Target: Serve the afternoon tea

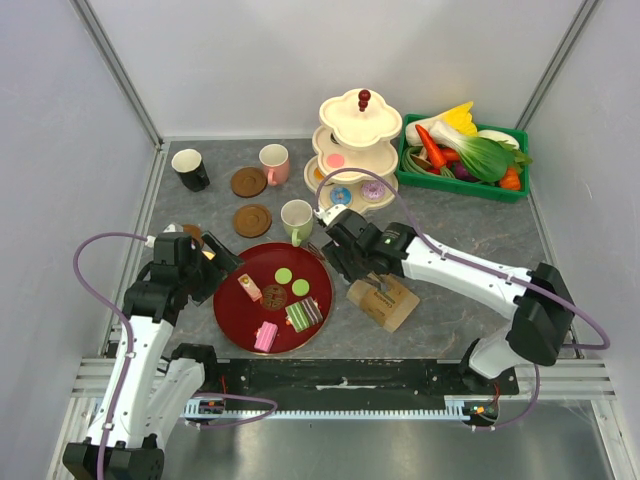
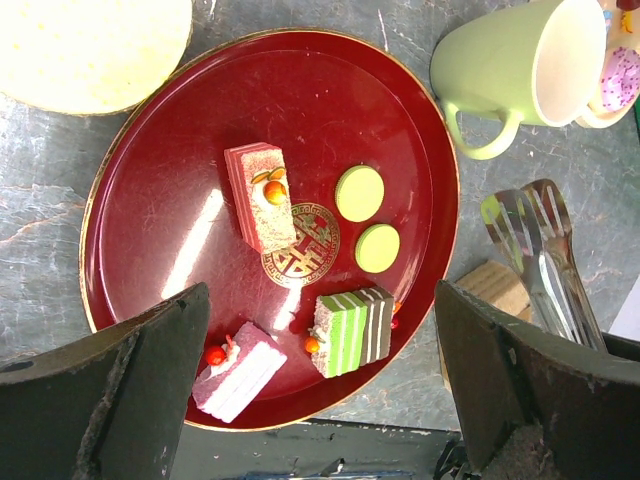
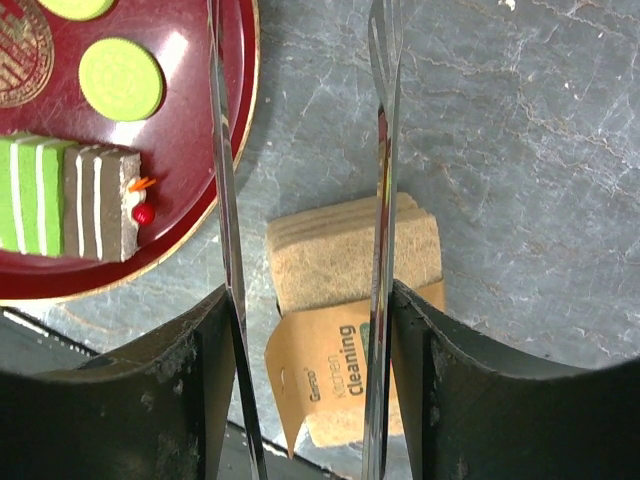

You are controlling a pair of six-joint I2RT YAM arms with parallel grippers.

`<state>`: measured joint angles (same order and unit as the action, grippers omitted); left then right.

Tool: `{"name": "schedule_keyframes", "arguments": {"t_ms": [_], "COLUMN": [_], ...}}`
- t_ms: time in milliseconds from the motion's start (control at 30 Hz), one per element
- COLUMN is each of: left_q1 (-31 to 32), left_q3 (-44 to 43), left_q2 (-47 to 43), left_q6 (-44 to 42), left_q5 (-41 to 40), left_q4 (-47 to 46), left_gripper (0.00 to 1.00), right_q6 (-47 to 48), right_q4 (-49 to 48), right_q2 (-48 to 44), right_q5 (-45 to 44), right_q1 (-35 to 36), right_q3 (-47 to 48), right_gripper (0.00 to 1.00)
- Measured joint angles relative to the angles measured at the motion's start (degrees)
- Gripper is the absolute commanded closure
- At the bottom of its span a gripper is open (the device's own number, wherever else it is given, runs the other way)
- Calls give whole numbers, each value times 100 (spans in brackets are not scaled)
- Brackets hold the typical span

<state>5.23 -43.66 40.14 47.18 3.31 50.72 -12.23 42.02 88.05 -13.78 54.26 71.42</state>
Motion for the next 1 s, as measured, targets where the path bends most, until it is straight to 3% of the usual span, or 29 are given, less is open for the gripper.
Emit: {"name": "schedule_keyframes", "arguments": {"t_ms": [200,367,533,1000], "left_q1": [0,0,0,0], "left_q3": [0,0,0,-2], "left_q2": [-17,-17,-17,-83], "left_q6": [-7,-24,-46,-122], "left_q5": [4,4,2,0], "left_q4": [0,0,11,17], "left_gripper": [1,1,1,1], "right_q6": [79,162,328,726], "right_q4": [479,704,723,577], "right_q2": [-382,-374,232,1515], "right_q5": [184,-13,-348,-767], "right_q1": [245,1019,1598,1683], "right_q3": [122,494,968,1434], "right_gripper": [34,34,32,33]}}
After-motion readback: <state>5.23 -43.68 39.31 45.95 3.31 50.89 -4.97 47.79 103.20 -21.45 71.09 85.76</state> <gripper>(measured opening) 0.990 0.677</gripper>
